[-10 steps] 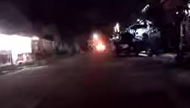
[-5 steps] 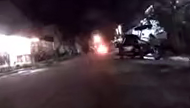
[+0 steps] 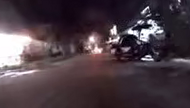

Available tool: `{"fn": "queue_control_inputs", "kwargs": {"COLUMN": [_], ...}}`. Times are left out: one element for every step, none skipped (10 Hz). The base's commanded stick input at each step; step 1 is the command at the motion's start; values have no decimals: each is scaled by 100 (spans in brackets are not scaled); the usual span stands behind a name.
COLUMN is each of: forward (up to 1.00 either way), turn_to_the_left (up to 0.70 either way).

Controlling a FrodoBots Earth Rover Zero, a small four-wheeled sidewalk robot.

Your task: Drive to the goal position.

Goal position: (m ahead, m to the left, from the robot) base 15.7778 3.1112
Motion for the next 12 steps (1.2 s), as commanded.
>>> {"fn": "queue_control_inputs", "kwargs": {"forward": [100,100,100,100,100,100,100,100,100,100,100,100], "turn_to_the_left": [0,0,0,0,0,0,0,0,0,0,0,0]}}
